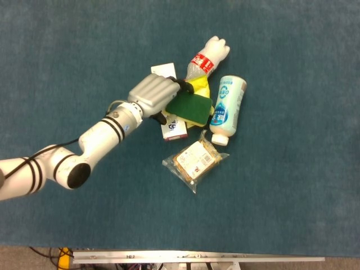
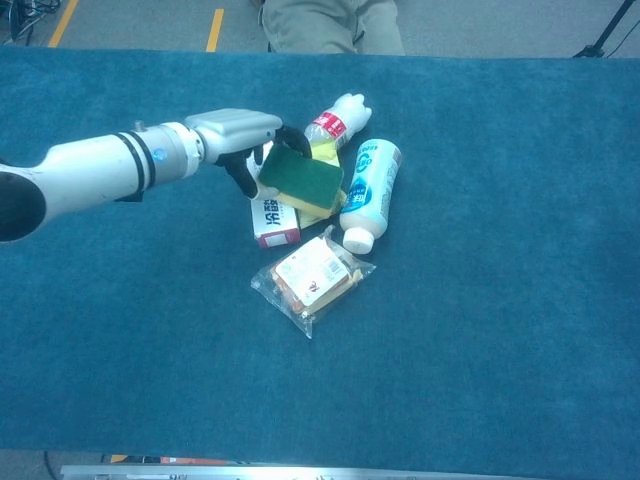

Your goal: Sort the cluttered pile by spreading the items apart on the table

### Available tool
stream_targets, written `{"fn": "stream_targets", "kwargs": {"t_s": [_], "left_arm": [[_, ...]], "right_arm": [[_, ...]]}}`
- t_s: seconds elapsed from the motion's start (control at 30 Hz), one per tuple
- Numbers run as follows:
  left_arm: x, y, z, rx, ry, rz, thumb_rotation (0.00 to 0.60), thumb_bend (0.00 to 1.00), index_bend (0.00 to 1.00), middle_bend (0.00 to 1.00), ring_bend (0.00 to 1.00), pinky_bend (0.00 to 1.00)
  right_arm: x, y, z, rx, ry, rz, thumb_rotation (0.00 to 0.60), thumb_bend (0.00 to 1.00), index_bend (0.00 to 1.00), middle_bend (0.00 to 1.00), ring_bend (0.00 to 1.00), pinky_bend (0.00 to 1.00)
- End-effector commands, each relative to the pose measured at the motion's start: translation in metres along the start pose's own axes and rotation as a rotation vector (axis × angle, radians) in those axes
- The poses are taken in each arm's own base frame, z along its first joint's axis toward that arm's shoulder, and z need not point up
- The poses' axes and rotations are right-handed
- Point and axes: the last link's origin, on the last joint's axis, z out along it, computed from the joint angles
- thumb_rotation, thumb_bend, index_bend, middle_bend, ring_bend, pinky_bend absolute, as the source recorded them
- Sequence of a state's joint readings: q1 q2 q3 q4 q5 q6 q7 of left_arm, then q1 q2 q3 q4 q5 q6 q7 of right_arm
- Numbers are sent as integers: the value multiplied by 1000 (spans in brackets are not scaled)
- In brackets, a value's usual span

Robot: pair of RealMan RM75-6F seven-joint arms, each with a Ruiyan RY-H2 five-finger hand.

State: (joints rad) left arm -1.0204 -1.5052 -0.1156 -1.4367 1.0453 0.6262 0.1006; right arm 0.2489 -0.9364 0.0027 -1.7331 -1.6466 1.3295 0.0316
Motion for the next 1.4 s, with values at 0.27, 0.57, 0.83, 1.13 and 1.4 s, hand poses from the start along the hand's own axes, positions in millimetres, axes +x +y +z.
{"fn": "stream_targets", "kwargs": {"t_s": [0.27, 0.57, 0.83, 1.13, 1.4], "left_arm": [[23, -41, -50, 73, 62, 4, 600, 357, 312, 250, 247, 362], [24, -85, -104, 191, 47, 35, 600, 358, 304, 225, 229, 353], [6, -111, -136, 260, -33, 91, 600, 357, 299, 204, 204, 312], [-4, -126, -141, 294, -66, 118, 600, 358, 296, 179, 158, 279], [-1, -147, -144, 356, -52, 126, 600, 358, 297, 179, 158, 272]], "right_arm": [[1, -1, 1, 4, 5, 1, 600, 148, 459, 501, 418, 395], [-3, -7, 3, 20, -7, 4, 600, 148, 460, 501, 418, 395], [-3, -9, 3, 22, -4, 0, 600, 148, 459, 501, 419, 395], [-3, -13, 3, 30, -7, -2, 600, 148, 459, 501, 419, 396], [-2, -13, 1, 24, -5, -4, 600, 148, 459, 501, 419, 395]]}}
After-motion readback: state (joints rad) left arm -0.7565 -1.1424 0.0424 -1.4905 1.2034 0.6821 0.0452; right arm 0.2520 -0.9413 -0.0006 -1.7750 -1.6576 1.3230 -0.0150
